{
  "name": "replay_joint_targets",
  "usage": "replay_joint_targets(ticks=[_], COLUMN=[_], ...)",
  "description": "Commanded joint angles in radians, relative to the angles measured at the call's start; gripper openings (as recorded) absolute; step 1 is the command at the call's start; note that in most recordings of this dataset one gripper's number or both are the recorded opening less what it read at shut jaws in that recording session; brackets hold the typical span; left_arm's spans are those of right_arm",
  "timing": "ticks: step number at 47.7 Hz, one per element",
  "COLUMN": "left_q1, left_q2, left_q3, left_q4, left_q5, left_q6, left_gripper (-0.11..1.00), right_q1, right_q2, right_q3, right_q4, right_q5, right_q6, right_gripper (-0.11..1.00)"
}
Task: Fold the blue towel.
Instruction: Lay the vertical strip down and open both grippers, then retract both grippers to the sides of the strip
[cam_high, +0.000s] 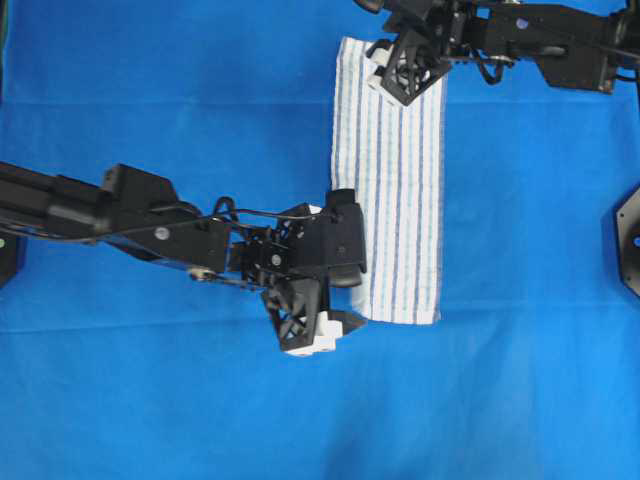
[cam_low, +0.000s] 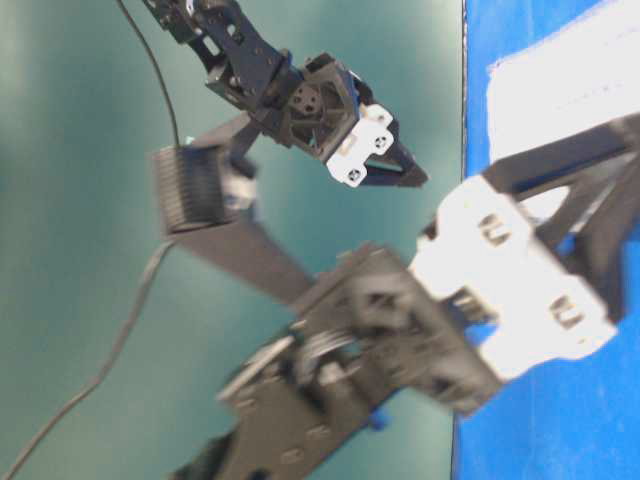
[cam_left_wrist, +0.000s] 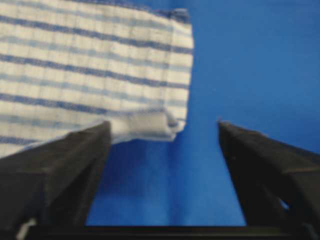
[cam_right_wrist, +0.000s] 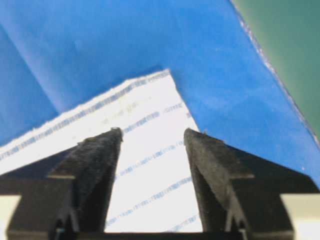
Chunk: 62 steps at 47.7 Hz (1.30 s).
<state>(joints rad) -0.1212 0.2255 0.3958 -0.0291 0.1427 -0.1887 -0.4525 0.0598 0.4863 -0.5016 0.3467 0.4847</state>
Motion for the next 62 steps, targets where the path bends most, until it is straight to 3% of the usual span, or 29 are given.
replay_joint_targets(ticks=[1, 7, 16, 26, 35, 45, 62], left_q1=[0.012, 0.044, 0.133, 0.221, 0.262, 0.270, 0.272], left_q2=[-0.104, -0.201, -0.331, -0.482, -0.615, -0.721, -0.693], left_q3=[0.000, 0.035, 0.117, 0.264, 0.411, 0.506, 0.495], left_q4=[0.005, 0.006, 0.006, 0.005, 0.006, 0.000, 0.000], left_q5=[0.057, 0.101, 0.058, -0.140, -0.304, -0.368, -0.365], left_q6=[0.005, 0.015, 0.071, 0.140, 0.167, 0.155, 0.156], left_gripper=[0.86, 0.82, 0.83, 0.83, 0.82, 0.82, 0.82], right_q1=[0.021, 0.052, 0.100, 0.144, 0.186, 0.190, 0.176], right_q2=[-0.081, -0.190, -0.365, -0.563, -0.709, -0.762, -0.747], right_q3=[0.006, 0.064, 0.196, 0.359, 0.471, 0.538, 0.534], right_q4=[-0.003, -0.003, -0.002, 0.015, 0.021, 0.029, 0.031], right_q5=[0.003, -0.006, -0.100, -0.256, -0.313, -0.318, -0.313], right_q6=[-0.008, -0.009, 0.002, 0.017, 0.028, 0.028, 0.028], right_gripper=[0.55, 0.55, 0.55, 0.55, 0.55, 0.55, 0.59])
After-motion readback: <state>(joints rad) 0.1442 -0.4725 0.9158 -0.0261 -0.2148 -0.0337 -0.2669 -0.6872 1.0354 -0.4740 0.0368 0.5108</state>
